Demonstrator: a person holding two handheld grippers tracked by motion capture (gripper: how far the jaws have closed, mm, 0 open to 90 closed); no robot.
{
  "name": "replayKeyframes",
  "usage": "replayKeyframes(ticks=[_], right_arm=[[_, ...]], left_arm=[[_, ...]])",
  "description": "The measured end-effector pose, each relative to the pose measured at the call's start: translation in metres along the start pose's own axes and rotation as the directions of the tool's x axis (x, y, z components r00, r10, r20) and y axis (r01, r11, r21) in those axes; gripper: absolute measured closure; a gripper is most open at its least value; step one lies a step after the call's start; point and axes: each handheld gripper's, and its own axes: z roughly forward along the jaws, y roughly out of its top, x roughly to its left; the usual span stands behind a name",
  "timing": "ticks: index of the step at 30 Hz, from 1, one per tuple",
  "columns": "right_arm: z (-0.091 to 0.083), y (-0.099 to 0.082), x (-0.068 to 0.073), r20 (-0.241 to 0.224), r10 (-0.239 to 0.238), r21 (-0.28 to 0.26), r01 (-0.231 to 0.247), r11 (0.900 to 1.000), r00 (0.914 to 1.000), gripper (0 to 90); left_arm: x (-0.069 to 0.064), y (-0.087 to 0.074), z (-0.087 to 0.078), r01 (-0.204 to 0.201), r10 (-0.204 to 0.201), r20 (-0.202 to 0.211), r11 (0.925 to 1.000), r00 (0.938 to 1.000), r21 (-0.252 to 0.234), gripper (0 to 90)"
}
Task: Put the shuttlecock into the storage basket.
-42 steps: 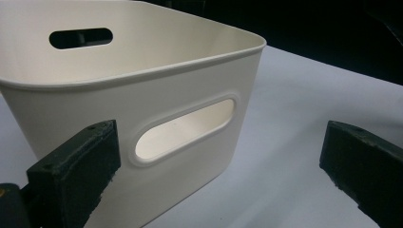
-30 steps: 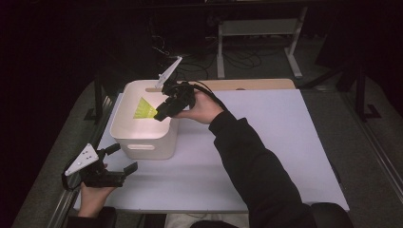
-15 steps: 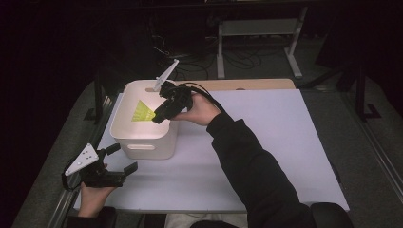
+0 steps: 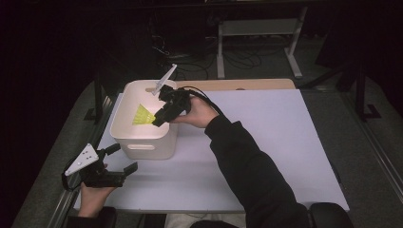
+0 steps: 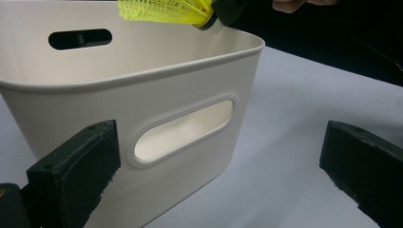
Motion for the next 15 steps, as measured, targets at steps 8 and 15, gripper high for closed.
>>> replayKeyframes(ticks=[8, 15], right_arm=[[0.006, -0.002, -0.005, -0.002, 0.014, 0.010, -0.014, 0.9998, 0.9999, 63.2], [0.012, -0.004, -0.008, -0.004, 0.023, 0.028, -0.023, 0.9993, 0.9997, 63.2]], left_arm=[[0.000, 0.000, 0.000, 0.001, -0.001, -0.002, 1.0000, 1.0000, -0.001, 0.0], [0.000, 0.000, 0.000, 0.001, -0.001, -0.001, 1.0000, 1.0000, -0.001, 0.0]])
